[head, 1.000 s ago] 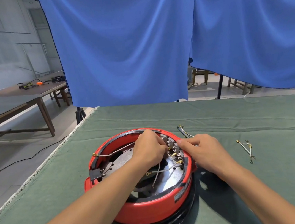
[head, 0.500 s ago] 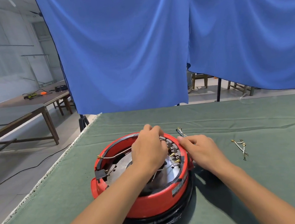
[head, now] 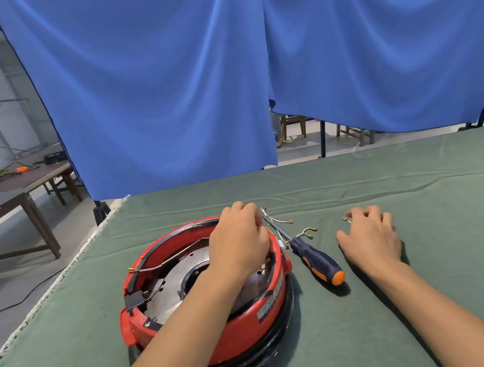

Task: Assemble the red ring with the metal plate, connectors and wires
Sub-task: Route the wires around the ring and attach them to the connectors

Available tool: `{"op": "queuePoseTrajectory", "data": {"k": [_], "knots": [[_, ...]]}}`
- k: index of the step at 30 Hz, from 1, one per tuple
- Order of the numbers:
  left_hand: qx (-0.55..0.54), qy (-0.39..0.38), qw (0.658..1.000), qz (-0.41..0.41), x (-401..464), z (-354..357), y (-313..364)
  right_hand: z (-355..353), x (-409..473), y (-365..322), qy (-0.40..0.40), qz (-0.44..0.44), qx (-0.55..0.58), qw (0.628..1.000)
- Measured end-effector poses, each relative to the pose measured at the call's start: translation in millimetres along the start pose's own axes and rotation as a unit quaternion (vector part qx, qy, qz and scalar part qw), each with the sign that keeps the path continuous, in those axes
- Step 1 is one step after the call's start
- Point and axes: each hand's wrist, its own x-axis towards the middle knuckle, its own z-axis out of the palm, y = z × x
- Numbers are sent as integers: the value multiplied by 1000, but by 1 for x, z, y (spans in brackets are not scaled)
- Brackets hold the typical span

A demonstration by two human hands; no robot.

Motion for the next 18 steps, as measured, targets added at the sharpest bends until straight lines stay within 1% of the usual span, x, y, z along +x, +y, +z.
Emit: {"op": "queuePoseTrajectory", "data": {"k": [2,4,9,13,16,18], "knots": [[0,3,1000,7,1,1,-4,4,3,4,3,23,-25,999],[-5,-3,1000,12,1,0,-7,7,7,6,-5,16,-20,1000],[-35,-20,999,14,0,-2,-13,7,8,4,-3,-12,70,997],[-49,-25,998,14,-3,-4,-13,6,2,-2,-10,-5,151,989],[-51,-31,998,15,-5,-5,-12,5,0,-5,-22,-4,237,971],[-55,-33,998,13,-7,-6,-12,4,-1,-6,-36,-6,306,951]]}}
